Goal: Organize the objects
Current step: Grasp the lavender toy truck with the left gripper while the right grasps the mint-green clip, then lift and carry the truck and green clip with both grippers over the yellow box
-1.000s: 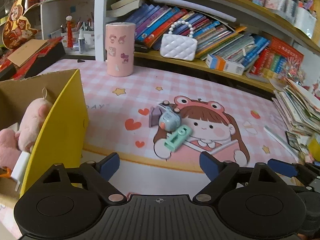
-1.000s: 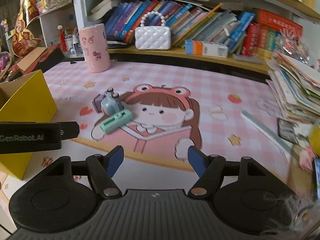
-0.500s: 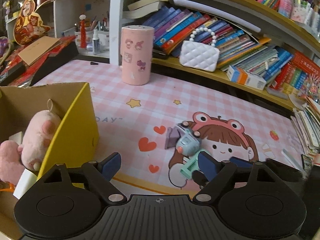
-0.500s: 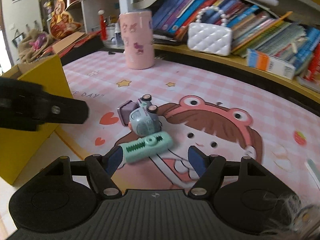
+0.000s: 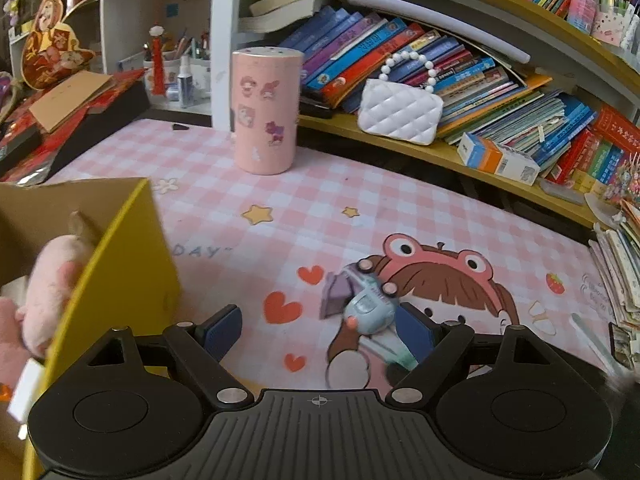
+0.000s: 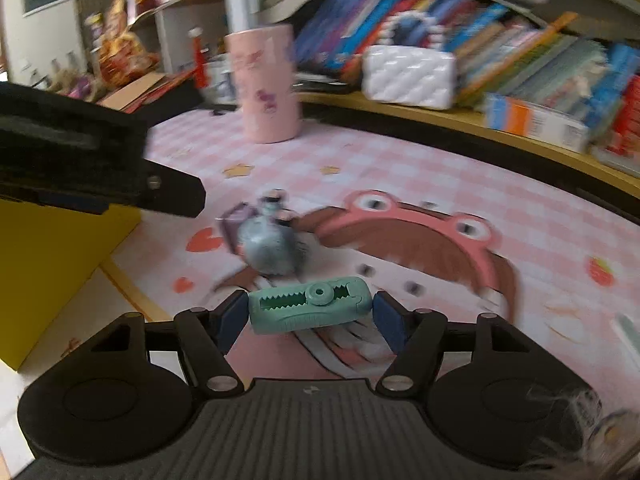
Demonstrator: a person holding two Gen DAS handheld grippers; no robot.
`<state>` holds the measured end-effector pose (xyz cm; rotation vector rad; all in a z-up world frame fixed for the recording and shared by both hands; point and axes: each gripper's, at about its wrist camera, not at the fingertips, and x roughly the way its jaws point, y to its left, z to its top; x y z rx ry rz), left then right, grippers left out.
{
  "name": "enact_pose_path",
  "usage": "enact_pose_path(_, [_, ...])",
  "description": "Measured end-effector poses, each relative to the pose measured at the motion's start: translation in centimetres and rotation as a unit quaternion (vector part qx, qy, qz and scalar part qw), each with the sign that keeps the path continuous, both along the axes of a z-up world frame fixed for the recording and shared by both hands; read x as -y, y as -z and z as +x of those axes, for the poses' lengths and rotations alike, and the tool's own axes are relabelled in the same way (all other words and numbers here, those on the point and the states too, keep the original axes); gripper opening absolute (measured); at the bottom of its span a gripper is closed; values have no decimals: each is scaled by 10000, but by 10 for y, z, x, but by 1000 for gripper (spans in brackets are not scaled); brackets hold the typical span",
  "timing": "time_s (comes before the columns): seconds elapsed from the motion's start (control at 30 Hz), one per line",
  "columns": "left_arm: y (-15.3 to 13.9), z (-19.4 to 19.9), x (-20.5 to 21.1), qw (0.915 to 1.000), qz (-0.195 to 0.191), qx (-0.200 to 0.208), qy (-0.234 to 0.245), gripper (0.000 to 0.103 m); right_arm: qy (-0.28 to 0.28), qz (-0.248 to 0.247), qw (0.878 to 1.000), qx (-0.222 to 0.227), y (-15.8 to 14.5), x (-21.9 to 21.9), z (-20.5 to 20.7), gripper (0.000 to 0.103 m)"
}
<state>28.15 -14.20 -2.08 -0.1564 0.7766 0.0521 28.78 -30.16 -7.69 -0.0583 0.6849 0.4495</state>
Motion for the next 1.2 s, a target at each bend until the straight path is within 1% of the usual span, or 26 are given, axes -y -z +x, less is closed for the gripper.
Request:
enact_pose_path(0.13, [15,20,16,9999,-43,-119,110,86,450,-17,9990,-1,-8,33,-25,66])
enact_pose_path(0.3, [40,46,35,9995,28,-273,125,86,791,64,9968,-107,-14,59,-50,66])
enact_pose_path(0.37, [50,56,40,9993,111,-344,112,85,892,124,9958,-164,-17,66,-60,66])
enact_pose_path(0.43, [59,65,44,9986,312,-416,67,84,958,174,9950,-232,-18,69,-68,66])
enact_pose_path(0.5, [66,71,44,9983,362,-466,30,67,972,147,9949,-246,-19,71,-75,66])
enact_pose_path(0.53, [67,71,44,9981,443,-437,-11,57,978,129,9948,-257,-20,72,-78,66])
enact_pose_path(0.57, [66,72,44,9980,478,-406,-23,49,994,117,9946,-267,-20,73,-81,66])
enact_pose_path(0.63, [65,73,40,9984,404,-386,-75,49,1056,100,9940,-270,-21,76,-85,66])
enact_pose_path(0.73, [57,65,35,9990,311,-285,-113,49,1152,91,9930,-240,-24,78,-90,66])
enact_pose_path(0.87, [35,44,31,9999,91,-101,68,49,1250,28,9919,-241,-27,75,-94,66])
enact_pose_path(1.03, [9,5,23,9990,-324,62,300,49,1296,18,9912,-262,-31,68,-107,66])
enact_pose_path(1.2, [-4,-39,16,9960,-662,58,592,49,1436,16,9892,-284,-39,57,-127,66])
